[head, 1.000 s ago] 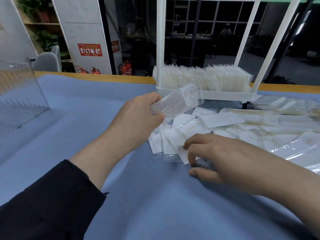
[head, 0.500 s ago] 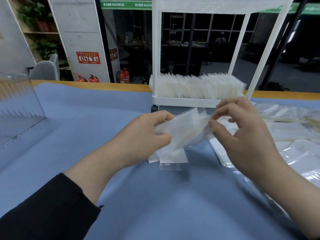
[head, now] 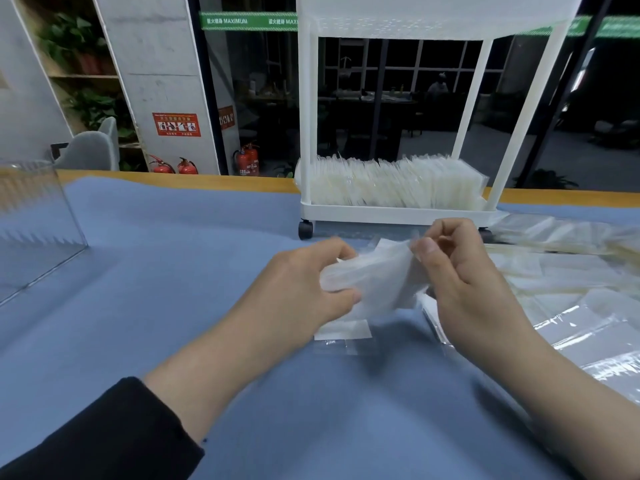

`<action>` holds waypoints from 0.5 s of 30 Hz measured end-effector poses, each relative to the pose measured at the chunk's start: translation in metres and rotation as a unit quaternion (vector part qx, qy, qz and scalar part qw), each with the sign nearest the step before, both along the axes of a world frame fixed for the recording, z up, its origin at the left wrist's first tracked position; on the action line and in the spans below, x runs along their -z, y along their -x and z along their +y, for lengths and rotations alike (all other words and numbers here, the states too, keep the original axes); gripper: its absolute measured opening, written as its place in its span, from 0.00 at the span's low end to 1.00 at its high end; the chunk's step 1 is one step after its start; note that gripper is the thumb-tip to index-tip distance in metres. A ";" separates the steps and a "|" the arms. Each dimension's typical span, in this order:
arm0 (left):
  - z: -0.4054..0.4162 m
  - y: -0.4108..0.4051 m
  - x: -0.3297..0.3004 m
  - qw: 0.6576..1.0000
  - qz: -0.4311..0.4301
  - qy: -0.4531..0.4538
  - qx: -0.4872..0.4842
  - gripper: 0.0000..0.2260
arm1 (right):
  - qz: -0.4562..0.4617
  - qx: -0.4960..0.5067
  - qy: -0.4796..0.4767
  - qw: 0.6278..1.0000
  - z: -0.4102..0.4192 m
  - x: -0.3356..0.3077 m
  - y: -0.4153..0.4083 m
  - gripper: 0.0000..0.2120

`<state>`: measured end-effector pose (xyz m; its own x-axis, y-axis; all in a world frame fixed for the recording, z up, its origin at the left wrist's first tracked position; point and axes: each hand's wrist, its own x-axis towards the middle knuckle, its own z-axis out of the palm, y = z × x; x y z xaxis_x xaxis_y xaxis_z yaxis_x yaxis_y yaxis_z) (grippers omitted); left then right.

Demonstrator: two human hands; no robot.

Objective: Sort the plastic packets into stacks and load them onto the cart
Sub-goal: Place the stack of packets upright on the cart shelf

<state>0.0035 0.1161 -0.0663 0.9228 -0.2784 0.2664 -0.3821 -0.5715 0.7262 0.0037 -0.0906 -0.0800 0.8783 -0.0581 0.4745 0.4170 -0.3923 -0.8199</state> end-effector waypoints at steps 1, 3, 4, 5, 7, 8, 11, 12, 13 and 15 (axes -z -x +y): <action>0.003 0.001 -0.003 1.000 -0.005 0.010 -0.003 0.09 | 0.003 -0.005 0.000 1.000 -0.002 -0.002 0.001 0.03; 0.007 0.001 -0.006 1.000 0.003 0.008 -0.001 0.12 | 0.026 -0.026 0.054 0.998 -0.008 -0.005 0.003 0.10; 0.007 0.001 -0.006 1.000 0.011 0.002 0.004 0.14 | 0.045 -0.036 0.100 0.993 -0.012 -0.004 0.003 0.14; 0.006 0.001 -0.005 1.000 0.022 -0.002 0.010 0.15 | 0.063 -0.043 0.142 0.987 -0.015 -0.004 0.003 0.17; 0.001 0.001 0.002 0.999 0.037 -0.001 0.019 0.18 | 0.080 -0.048 0.184 0.979 -0.021 -0.003 0.002 0.26; -0.003 0.002 0.006 0.999 0.038 -0.001 0.020 0.19 | 0.082 -0.050 0.184 0.978 -0.023 -0.003 0.000 0.29; -0.009 0.001 0.012 1.000 0.012 0.022 0.019 0.19 | 0.074 -0.072 0.206 0.973 -0.024 0.000 -0.001 0.33; -0.009 0.000 0.013 1.000 0.002 0.024 0.020 0.18 | 0.058 -0.071 0.233 0.968 -0.023 0.001 -0.002 0.31; -0.009 -0.001 0.013 1.000 -0.002 0.019 0.023 0.17 | 0.030 -0.065 0.257 0.964 -0.023 0.000 -0.002 0.28; -0.009 -0.003 0.014 0.999 0.003 0.009 0.036 0.13 | -0.036 -0.048 0.277 0.959 -0.022 -0.006 -0.002 0.22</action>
